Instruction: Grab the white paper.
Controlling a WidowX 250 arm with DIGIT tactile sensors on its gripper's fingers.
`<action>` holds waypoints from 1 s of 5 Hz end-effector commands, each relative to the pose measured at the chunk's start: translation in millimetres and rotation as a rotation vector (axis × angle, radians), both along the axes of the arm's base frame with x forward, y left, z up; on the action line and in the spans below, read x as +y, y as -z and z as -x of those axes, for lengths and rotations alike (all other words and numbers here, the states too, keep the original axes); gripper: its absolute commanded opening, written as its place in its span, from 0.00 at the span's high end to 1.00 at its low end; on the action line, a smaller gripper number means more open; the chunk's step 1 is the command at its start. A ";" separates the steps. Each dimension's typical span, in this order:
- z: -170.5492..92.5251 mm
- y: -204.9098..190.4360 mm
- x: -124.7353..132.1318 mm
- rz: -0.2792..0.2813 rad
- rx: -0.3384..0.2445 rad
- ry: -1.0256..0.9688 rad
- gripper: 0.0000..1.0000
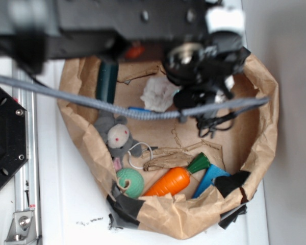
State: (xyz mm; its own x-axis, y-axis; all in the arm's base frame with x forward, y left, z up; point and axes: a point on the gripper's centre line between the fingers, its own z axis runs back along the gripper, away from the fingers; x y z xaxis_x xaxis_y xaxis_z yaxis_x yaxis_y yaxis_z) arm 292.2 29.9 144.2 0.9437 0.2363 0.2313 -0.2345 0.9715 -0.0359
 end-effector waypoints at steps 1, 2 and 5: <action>29.9 -87.1 -13.7 -0.045 0.146 -0.016 1.00; 41.3 -86.0 -27.8 -0.099 0.112 0.016 1.00; 41.3 -82.5 -27.0 -0.102 0.108 0.017 1.00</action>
